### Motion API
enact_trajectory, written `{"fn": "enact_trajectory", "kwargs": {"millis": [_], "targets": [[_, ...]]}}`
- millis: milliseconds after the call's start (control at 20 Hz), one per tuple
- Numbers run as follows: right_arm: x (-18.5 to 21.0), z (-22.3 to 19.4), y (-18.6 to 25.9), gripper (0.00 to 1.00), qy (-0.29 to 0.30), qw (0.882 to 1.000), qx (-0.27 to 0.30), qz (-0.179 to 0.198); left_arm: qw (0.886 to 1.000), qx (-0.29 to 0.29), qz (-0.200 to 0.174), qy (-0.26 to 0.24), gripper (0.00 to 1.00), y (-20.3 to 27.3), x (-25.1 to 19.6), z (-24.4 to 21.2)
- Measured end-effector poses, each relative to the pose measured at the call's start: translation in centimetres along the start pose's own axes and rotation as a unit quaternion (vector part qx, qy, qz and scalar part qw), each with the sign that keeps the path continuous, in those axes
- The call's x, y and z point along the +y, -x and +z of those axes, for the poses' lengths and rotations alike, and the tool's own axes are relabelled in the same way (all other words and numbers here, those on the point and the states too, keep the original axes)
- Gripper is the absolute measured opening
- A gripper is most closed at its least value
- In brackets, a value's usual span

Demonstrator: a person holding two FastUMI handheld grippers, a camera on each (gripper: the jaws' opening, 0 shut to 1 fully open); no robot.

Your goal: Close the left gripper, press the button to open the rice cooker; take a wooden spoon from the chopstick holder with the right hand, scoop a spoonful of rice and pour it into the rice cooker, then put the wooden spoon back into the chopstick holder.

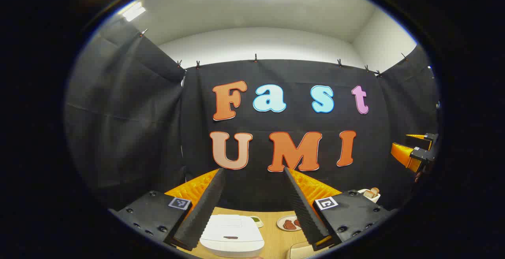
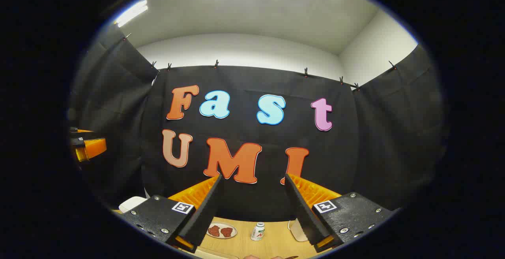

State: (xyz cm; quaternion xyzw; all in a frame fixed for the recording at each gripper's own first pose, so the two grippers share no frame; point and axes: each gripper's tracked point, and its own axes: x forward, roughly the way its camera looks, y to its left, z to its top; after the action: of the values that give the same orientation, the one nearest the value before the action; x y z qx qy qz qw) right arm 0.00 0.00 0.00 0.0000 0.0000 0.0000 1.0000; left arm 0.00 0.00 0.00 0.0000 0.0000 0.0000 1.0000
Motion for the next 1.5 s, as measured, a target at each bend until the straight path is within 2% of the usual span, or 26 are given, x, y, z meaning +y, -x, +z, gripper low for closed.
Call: {"fn": "enact_trajectory", "kwargs": {"millis": [150, 300, 600, 800, 1000, 1250, 1400, 1500], "targets": [[0.2, 0.5, 0.5, 0.95, 0.008, 1.0, -0.008, -0.01, 1.0, 0.003, -0.005, -0.002, 0.98, -0.4, 0.7, -0.7], [1.1, 0.3, 1.6, 0.95, 0.008, 1.0, -0.004, -0.003, 1.0, 0.004, 0.002, 0.007, 0.98, -0.7, 1.5, -0.8], [0.9, 0.5, 1.0, 0.93, 0.01, 1.0, -0.009, -0.001, 1.0, -0.002, 0.007, 0.004, 0.98, -1.0, 1.0, -0.7], [-0.1, 0.5, 1.0, 0.95, 0.008, 1.0, -0.013, 0.0, 1.0, -0.002, 0.008, 0.013, 0.98, -1.3, 1.0, 0.1], [-2.2, 0.5, 0.9, 0.95, 0.002, 1.0, -0.018, -0.007, 0.999, 0.002, -0.019, 0.027, 0.97, -1.9, -0.4, 1.2], [-6.0, -0.5, 0.8, 0.95, -0.002, 1.0, -0.013, -0.019, 1.0, 0.001, 0.015, 0.002, 0.98, -2.5, 0.7, 1.9], [-8.4, -1.6, 0.7, 0.97, -0.011, 1.0, -0.01, -0.02, 1.0, 0.012, 0.025, 0.001, 0.98, -2.5, 0.2, 1.1], [-10.3, -2.7, 0.4, 0.95, -0.014, 1.0, -0.004, -0.026, 0.999, 0.011, 0.037, -0.004, 0.98, -2.4, 0.4, 0.4]]}}
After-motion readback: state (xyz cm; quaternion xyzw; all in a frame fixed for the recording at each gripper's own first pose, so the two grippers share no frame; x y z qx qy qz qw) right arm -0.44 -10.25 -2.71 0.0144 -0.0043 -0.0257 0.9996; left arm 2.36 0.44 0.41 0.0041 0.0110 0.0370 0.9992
